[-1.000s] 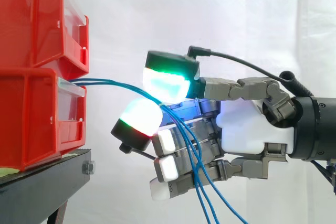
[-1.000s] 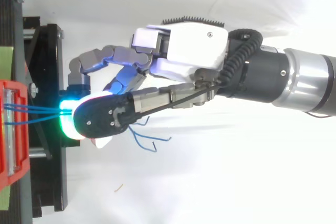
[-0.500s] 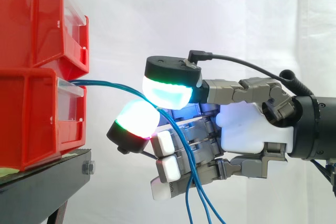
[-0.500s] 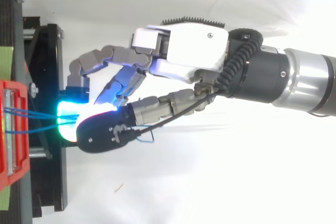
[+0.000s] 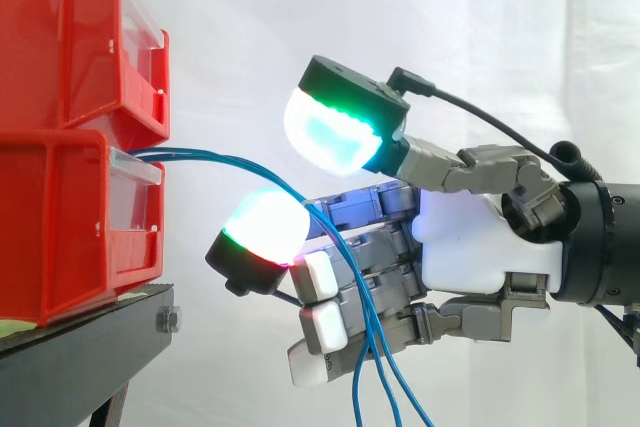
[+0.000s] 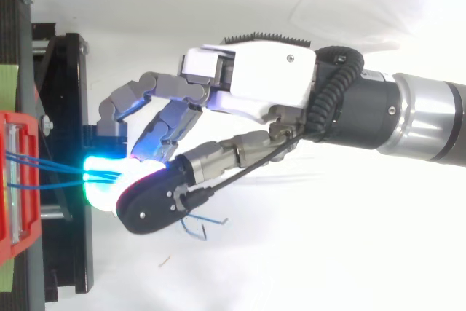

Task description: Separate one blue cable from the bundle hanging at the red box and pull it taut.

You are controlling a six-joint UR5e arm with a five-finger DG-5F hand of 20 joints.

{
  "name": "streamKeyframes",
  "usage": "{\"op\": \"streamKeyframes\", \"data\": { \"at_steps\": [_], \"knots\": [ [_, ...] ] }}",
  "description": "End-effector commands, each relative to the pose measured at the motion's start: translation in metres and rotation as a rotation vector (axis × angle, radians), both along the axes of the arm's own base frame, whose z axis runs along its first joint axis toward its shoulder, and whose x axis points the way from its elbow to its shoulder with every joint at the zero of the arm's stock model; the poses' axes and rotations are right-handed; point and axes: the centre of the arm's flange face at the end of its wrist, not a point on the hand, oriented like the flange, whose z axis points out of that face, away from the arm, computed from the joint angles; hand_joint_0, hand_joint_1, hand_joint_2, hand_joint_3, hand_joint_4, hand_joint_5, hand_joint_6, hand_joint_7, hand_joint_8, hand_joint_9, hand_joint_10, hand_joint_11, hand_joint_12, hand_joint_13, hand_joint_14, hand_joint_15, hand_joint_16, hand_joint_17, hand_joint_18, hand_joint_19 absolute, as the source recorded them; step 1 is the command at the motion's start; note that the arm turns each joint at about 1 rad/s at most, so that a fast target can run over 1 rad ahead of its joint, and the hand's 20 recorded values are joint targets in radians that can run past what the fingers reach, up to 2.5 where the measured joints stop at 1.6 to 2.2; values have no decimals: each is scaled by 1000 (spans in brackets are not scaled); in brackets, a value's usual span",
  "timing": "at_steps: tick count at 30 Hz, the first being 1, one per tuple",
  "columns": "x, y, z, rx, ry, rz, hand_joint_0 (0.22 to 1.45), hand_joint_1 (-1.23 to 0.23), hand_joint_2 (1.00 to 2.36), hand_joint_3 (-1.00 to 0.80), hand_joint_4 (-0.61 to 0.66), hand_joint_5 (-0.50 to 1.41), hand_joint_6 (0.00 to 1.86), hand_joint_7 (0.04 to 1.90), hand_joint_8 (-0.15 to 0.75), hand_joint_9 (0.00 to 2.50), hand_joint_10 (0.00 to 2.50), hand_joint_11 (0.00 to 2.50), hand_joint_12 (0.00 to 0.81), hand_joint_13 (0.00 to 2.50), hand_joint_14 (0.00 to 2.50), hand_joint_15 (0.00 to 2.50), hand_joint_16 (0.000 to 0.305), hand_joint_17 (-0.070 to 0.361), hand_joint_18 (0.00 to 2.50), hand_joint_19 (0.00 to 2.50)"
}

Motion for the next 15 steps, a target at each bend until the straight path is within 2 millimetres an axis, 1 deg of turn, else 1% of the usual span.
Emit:
{"op": "streamKeyframes", "data": {
  "at_steps": [1,3,4,5,7,8,9,11,15],
  "knots": [
    [0,0,1,0,-3,1,626,-435,1000,-500,150,-152,809,1036,334,1078,20,818,354,1111,21,627,27,60,776,426],
    [0,0,0,0,-1,-2,640,-447,1001,-490,144,-151,811,1053,334,1083,19,820,354,1113,21,626,27,60,777,420],
    [0,0,0,0,-1,-2,637,-465,1008,-409,144,-154,814,1074,342,1081,17,844,353,1113,21,627,27,60,779,418],
    [1,0,0,0,-1,-1,620,-516,1017,-281,157,-167,843,1045,345,1061,19,877,354,1101,21,626,27,61,779,414],
    [0,0,1,0,-1,1,607,-554,1019,-215,147,-170,848,1052,347,1049,20,889,353,1090,21,628,27,62,772,408],
    [0,0,1,0,-1,1,604,-601,1021,-181,153,-174,856,1053,346,1041,20,890,351,1076,22,633,27,62,766,411],
    [0,0,0,0,-1,-1,604,-616,1020,-172,154,-183,874,999,346,1031,20,895,351,1077,21,629,28,62,766,415],
    [0,0,0,0,-3,-4,610,-693,1022,-130,140,-188,880,1006,343,1009,19,910,357,1062,22,623,28,63,760,412],
    [0,0,0,0,-1,-4,624,-752,1021,-125,97,-196,885,1026,341,997,20,930,363,1055,23,627,28,64,759,411]
  ]
}}
